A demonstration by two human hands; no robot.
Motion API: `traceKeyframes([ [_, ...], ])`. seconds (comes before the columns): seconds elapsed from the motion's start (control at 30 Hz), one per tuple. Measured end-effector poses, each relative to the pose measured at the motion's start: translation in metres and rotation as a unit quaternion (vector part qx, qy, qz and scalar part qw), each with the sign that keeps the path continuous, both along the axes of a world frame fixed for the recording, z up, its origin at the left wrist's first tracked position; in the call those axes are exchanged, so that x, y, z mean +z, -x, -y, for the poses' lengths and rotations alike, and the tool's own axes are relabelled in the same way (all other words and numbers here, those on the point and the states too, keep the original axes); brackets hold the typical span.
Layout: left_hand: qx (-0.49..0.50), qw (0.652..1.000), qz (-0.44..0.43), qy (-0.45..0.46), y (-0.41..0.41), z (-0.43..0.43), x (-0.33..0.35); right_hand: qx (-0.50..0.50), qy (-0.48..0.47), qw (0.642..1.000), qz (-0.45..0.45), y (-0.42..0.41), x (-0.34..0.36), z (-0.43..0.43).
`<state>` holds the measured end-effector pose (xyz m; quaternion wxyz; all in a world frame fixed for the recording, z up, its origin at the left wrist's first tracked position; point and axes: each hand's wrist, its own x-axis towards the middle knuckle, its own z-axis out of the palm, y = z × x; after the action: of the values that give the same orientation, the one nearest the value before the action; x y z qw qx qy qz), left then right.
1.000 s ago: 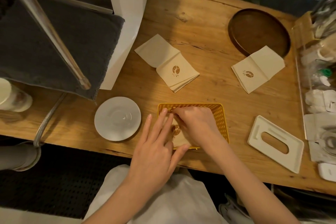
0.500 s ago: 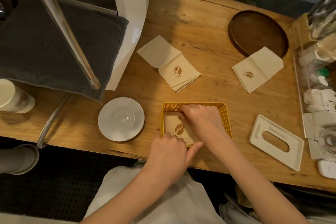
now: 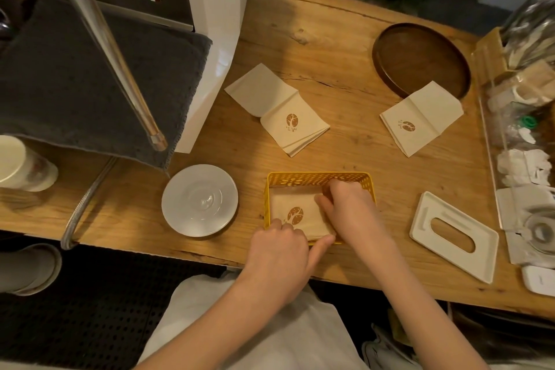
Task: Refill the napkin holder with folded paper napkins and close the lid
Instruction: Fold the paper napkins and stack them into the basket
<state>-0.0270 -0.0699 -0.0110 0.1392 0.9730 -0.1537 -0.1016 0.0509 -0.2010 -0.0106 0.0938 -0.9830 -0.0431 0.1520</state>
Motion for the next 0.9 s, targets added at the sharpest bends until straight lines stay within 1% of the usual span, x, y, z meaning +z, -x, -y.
traceKeyframes([
  [0.17, 0.020, 1.000, 0.018, 0.005, 0.001, -0.001, -0.003, -0.022, 0.016, 1.000, -0.007, 0.001, -0.001, -0.006],
  [0.23, 0.032, 0.999, 0.012, 0.003, 0.001, -0.001, -0.001, -0.034, 0.015, 0.999, -0.015, 0.001, 0.000, -0.007],
  [0.53, 0.043, 0.999, -0.022, 0.008, 0.000, -0.002, 0.004, -0.096, -0.042, 0.993, -0.046, -0.001, -0.006, -0.009],
  [0.6, 0.042, 0.998, -0.035, 0.009, 0.000, -0.002, 0.005, -0.103, -0.044, 0.993, -0.049, -0.002, -0.008, -0.008],
  [0.73, 0.041, 0.998, -0.032, 0.020, 0.000, -0.002, 0.003, -0.122, -0.049, 0.989, -0.072, -0.003, -0.017, -0.006],
  [0.83, 0.044, 0.998, -0.050, 0.002, 0.000, -0.001, 0.006, -0.141, -0.070, 0.984, -0.081, -0.004, -0.023, -0.005],
  [0.9, 0.043, 0.998, -0.043, -0.006, 0.001, 0.000, 0.007, -0.147, -0.076, 0.983, -0.081, -0.004, -0.026, -0.005],
])
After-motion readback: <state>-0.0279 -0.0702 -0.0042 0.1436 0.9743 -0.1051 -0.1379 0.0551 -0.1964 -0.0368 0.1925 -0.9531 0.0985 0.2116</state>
